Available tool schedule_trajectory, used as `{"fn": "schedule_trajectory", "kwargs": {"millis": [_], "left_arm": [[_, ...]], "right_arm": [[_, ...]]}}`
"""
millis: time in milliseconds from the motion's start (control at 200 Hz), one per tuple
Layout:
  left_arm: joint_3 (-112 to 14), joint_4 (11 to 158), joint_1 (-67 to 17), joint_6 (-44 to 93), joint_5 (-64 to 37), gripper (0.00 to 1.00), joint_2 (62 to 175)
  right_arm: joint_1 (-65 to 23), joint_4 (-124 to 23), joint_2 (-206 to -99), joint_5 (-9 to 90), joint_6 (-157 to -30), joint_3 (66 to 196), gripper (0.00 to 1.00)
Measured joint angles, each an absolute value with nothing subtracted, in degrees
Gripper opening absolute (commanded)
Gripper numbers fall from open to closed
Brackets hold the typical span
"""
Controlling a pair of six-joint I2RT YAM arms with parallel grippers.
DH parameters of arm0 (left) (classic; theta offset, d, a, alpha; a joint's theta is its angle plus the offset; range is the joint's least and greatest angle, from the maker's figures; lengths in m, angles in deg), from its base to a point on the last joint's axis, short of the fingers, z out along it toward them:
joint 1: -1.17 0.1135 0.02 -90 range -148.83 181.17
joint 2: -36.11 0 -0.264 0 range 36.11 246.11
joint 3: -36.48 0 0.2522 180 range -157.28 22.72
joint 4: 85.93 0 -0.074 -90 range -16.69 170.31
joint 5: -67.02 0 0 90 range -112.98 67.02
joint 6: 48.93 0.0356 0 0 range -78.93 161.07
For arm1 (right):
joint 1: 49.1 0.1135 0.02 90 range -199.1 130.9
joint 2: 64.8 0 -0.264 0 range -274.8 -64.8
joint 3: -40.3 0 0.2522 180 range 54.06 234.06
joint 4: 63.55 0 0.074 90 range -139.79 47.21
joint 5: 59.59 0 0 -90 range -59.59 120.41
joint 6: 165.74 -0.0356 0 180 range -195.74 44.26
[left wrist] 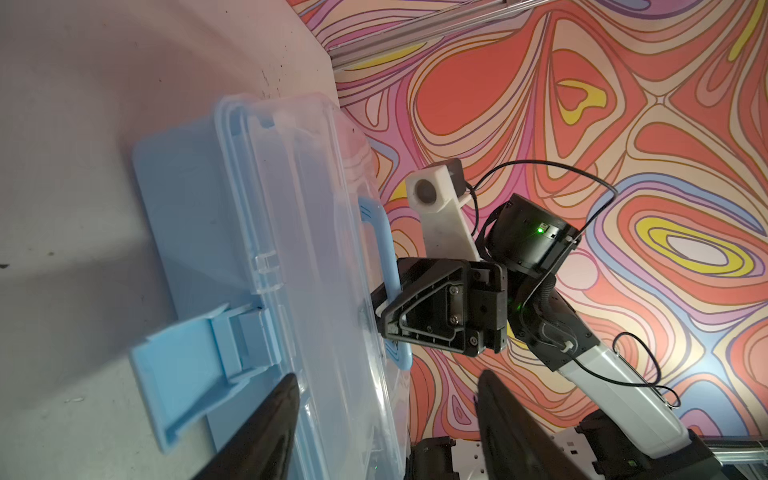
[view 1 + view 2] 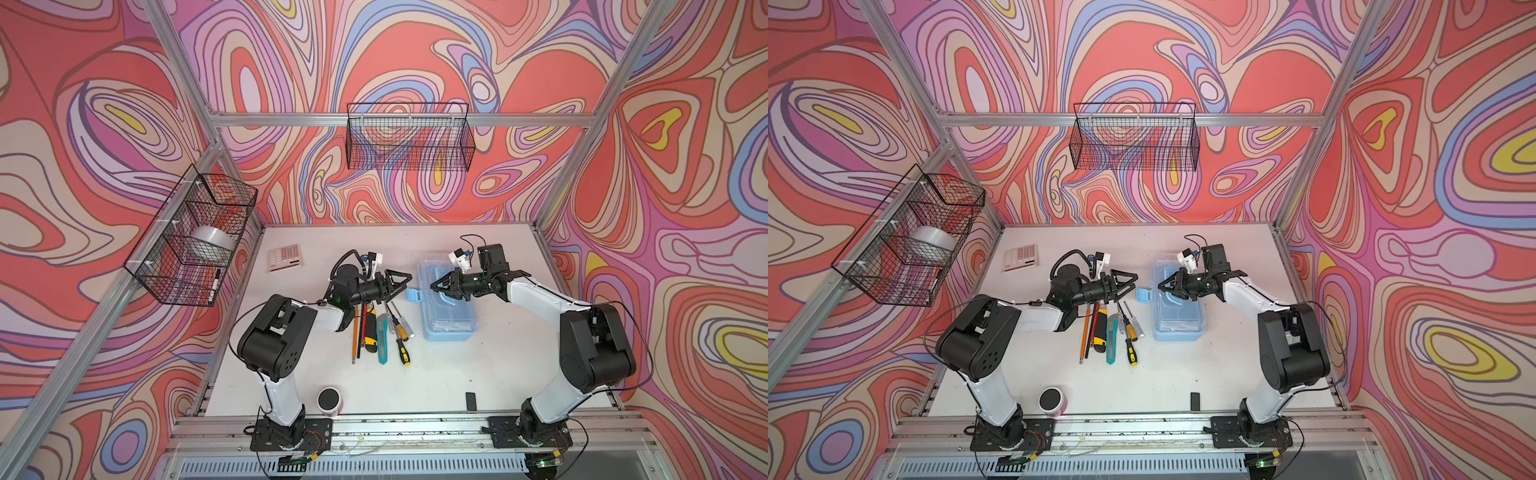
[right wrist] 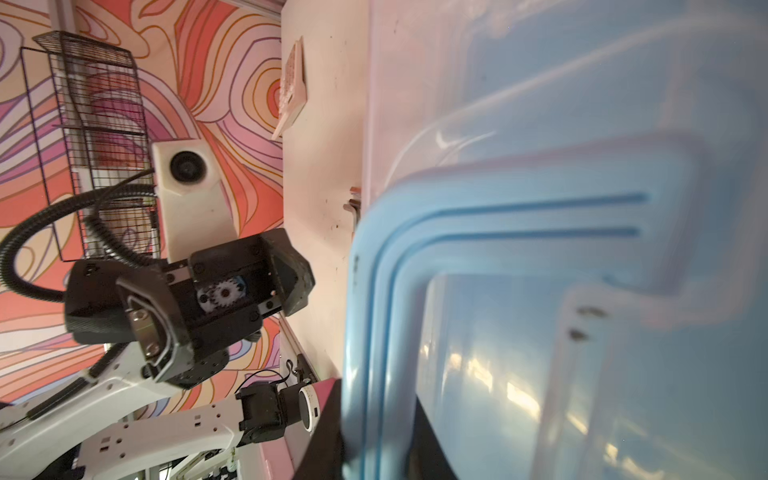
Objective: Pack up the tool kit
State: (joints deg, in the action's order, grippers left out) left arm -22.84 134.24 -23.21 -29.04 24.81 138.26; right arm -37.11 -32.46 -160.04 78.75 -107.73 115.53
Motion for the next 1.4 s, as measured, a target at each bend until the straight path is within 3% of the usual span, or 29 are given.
{"fn": "schedule_trajectory", "kwargs": {"millis": [170,506,946,1402], "left_arm": [[-24.9,129.2,-23.5,-25.9,24.2,0.70,136.4],[-28.1,124.4,-26.4,-23.0,23.5,0.72,136.9],[-30.0,120.3,-27.3,-20.6,22.1,0.73,138.3],[-32.3,125.6,-28.9,-23.9,22.0,0.73,144.1]], "right_arm": [[-37.1,-31.3,-159.7,77.7,-107.4,115.8,0.00],[-37.8,-46.3,-157.9,89.0,-117.9,110.2,0.00],[-37.9,-48.2,-154.9,93.5,-120.6,107.9,0.00],[-38.2,-50.3,-154.9,95.5,-121.4,105.6,0.00]]}}
